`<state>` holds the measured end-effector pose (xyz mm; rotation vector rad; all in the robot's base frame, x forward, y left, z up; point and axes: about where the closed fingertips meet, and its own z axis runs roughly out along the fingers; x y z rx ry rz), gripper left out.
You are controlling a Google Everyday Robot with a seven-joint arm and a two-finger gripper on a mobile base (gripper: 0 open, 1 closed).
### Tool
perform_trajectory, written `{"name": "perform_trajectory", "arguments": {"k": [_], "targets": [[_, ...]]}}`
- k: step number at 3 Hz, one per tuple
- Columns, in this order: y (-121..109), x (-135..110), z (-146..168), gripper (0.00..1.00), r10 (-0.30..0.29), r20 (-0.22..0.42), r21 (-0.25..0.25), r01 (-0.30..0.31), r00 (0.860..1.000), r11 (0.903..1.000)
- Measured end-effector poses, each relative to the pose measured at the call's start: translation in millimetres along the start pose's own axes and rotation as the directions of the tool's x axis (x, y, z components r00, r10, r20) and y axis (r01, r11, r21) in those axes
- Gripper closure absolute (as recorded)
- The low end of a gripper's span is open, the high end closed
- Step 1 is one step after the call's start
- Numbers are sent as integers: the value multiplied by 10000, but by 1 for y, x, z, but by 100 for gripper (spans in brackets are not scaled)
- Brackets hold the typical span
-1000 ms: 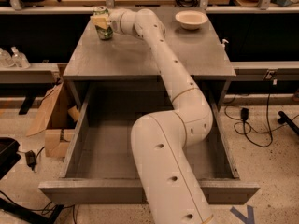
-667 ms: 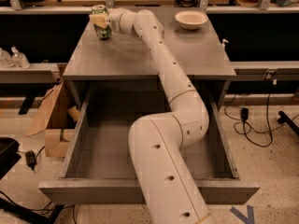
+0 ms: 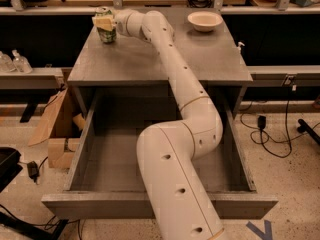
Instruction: Place green can into top drawer
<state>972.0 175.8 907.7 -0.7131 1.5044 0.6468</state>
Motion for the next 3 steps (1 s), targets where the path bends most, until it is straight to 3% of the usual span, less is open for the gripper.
{"name": "perform_trajectory", "arguments": {"k": [1, 2, 3], "targets": [[3, 4, -2, 100, -103, -330, -71, 100, 9994, 9999], [3, 9, -21, 100, -366, -1330, -233, 338, 9904, 9992], [-11, -30, -66, 100, -564, -1370, 191, 596, 9890, 9980]]}}
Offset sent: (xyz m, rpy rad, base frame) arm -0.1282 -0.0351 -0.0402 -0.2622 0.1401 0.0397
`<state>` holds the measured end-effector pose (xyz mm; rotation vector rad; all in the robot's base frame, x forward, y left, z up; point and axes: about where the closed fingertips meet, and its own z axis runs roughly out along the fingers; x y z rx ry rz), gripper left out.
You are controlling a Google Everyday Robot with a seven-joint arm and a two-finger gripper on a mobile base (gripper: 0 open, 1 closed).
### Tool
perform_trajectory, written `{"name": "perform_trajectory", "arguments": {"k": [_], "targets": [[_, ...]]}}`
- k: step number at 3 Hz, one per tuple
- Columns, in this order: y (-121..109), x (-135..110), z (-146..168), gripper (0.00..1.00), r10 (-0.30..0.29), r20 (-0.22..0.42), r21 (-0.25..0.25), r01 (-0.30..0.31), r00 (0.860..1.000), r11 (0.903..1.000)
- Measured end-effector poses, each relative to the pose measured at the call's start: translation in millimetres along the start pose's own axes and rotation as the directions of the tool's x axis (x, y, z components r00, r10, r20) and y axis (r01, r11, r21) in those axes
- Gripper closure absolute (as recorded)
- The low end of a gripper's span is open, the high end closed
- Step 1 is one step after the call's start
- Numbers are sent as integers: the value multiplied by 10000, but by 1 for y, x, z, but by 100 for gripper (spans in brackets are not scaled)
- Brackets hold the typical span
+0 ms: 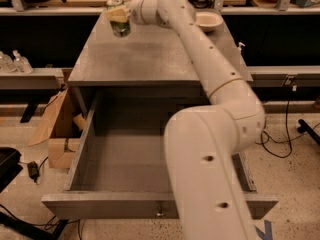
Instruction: Place green can into top drawer
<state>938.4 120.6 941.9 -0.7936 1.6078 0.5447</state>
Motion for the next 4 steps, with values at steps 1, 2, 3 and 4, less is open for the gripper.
{"name": "perform_trajectory", "arguments": {"k": [1, 2, 3, 4], "targets": [[-43, -73, -98, 100, -148, 1176, 1551, -36, 9930, 9879], [-63, -148, -217, 100, -242, 2569, 2961, -549, 9661, 9536], [-33, -210, -329, 100, -176, 3519, 3523, -1150, 9359, 9288], [55, -220, -371, 100, 163, 3030, 2910, -1088, 9529, 9505]]}}
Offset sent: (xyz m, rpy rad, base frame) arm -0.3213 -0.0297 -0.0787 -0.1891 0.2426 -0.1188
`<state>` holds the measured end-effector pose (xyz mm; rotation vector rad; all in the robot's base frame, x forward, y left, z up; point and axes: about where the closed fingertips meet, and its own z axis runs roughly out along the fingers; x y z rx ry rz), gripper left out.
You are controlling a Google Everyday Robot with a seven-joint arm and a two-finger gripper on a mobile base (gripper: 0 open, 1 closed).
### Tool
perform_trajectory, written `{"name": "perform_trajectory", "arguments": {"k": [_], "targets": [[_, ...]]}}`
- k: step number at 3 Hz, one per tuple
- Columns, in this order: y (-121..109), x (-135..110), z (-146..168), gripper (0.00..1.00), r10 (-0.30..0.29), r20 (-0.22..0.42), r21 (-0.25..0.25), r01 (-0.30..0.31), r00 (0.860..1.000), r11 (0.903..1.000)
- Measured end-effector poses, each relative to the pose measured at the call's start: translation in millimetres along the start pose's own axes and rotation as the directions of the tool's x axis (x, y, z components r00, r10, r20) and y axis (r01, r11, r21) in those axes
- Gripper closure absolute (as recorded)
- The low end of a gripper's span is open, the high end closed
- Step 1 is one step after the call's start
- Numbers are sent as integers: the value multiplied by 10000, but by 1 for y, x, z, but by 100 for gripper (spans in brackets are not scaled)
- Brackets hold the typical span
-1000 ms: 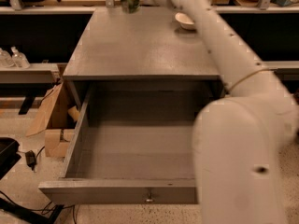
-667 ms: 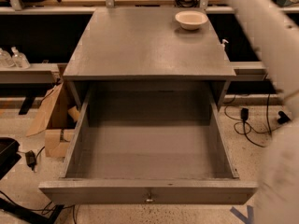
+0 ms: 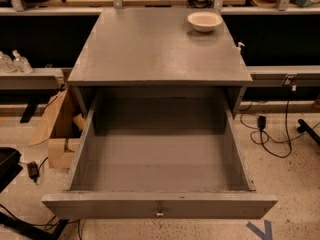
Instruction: Place green can into top drawer
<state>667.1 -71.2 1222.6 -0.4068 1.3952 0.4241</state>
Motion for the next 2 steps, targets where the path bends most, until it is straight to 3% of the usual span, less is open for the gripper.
{"name": "perform_trajectory", "arguments": {"k": [1, 2], "targets": [[52, 81, -42, 100, -59, -2076, -709, -91, 9782, 9974], [86, 187, -60, 100, -167, -3707, -1460, -406, 9286, 9884]]}}
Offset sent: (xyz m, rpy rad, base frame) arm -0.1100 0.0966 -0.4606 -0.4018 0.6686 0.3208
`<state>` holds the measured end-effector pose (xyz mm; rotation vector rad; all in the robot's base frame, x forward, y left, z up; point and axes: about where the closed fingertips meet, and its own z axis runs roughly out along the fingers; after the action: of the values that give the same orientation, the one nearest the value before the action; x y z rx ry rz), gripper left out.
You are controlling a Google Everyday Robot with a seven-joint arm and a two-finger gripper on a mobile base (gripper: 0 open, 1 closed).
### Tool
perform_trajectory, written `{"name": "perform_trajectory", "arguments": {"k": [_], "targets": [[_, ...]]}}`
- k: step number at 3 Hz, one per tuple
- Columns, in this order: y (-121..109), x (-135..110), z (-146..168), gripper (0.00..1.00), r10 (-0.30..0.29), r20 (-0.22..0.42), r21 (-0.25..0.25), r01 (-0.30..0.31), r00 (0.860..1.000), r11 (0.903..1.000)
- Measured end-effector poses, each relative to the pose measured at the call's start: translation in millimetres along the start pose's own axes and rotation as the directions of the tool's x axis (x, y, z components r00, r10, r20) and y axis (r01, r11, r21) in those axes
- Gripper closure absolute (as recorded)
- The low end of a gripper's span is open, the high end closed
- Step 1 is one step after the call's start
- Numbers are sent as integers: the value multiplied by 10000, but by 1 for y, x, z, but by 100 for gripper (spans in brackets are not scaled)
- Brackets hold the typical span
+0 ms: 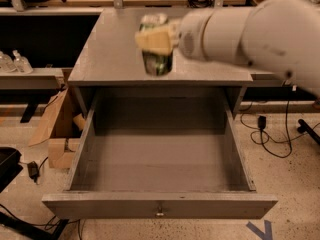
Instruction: Place green can into top drawer
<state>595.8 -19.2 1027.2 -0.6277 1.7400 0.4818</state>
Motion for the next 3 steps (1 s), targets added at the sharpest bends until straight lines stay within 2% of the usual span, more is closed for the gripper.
{"name": "perform_trajectory", "arguments": {"k": [1, 2, 3], "targets": [[24, 121, 39, 100, 70, -1167, -888, -175, 9931, 9959], [31, 158, 48, 100, 185, -1518, -1113, -356, 9882, 9932], [31, 157, 48, 100, 177, -1505, -1110, -346, 9885, 9932]]}}
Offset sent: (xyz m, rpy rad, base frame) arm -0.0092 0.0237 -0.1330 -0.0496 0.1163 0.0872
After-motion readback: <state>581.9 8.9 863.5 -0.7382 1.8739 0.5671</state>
